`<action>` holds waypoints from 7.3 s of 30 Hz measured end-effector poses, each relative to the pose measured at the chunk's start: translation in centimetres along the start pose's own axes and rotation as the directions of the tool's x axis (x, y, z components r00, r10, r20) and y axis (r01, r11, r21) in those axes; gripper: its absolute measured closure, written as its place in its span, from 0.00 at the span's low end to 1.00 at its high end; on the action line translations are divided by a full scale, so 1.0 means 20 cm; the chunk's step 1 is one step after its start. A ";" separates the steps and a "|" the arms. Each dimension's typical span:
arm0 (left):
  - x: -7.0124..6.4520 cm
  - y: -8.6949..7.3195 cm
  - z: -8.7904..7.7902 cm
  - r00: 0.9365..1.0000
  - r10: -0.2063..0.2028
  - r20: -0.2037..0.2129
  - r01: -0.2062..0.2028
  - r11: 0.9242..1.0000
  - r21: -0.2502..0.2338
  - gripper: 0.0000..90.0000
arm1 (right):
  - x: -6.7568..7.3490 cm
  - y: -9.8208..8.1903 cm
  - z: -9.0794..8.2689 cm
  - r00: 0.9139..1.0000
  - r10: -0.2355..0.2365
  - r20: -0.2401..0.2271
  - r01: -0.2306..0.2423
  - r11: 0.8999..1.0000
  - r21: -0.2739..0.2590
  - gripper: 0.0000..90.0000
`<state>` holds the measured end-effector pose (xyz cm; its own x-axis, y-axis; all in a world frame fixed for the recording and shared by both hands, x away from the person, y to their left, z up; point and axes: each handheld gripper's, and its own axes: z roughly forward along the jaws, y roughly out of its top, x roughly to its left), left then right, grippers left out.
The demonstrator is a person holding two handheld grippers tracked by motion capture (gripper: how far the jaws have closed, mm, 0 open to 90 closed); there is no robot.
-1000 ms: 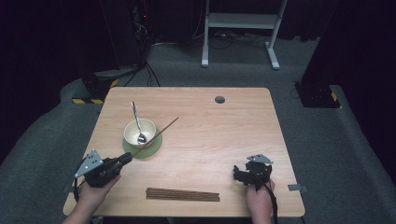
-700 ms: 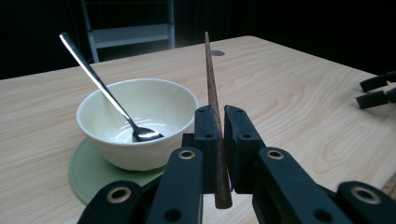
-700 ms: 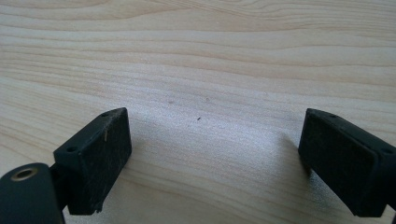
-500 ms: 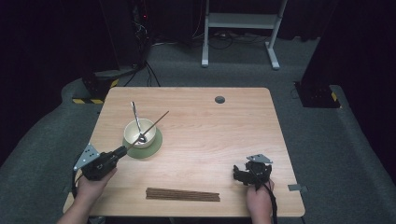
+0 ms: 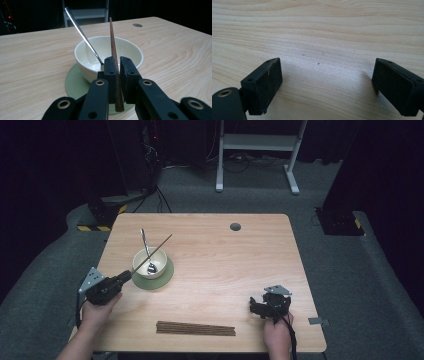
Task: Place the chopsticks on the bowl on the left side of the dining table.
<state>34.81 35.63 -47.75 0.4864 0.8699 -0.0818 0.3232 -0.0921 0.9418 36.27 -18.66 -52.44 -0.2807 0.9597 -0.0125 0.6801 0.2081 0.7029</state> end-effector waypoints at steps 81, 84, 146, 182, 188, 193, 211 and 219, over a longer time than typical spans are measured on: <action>-0.24 -0.05 -0.07 0.991 0.132 0.028 -0.135 0.983 0.129 0.73 | 0.01 0.00 0.00 1.000 -0.014 -0.008 0.014 1.000 -0.002 0.10; -0.26 -0.06 -0.07 0.990 0.135 0.041 -0.139 0.981 0.133 0.72 | 0.00 0.00 0.00 1.000 -0.014 -0.009 0.014 1.000 -0.002 0.10; -0.58 -0.21 0.13 0.903 0.175 0.392 -0.318 0.886 0.337 0.69 | 0.00 0.00 0.00 1.000 -0.015 -0.014 0.015 1.000 0.000 0.11; -0.57 -0.22 0.14 0.900 0.160 0.405 -0.306 0.893 0.330 0.76 | 0.00 0.00 0.00 1.000 -0.017 -0.015 0.017 1.000 -0.001 0.11; -0.59 -0.22 0.14 0.888 0.162 0.430 -0.317 0.893 0.319 0.76 | 0.00 0.00 0.00 1.000 -0.018 -0.016 0.018 1.000 0.000 0.11; -0.58 -0.22 0.15 0.892 0.163 0.421 -0.320 0.887 0.334 0.77 | 0.00 0.00 0.00 1.000 -0.018 -0.016 0.018 1.000 0.000 0.11; -0.56 -0.23 0.17 0.903 0.155 0.400 -0.303 0.891 0.338 0.86 | 0.01 0.00 0.00 1.000 -0.018 -0.017 0.018 1.000 -0.001 0.11; -0.53 -0.23 0.16 0.908 0.148 0.391 -0.291 0.895 0.337 0.88 | 0.01 0.00 0.00 1.000 -0.018 -0.017 0.018 1.000 -0.001 0.11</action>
<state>30.85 25.28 -52.24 0.8072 0.5869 -0.0629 0.4218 -0.4990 0.7570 36.19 -18.55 -52.42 -0.3049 0.9523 -0.0132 0.6742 0.2256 0.7032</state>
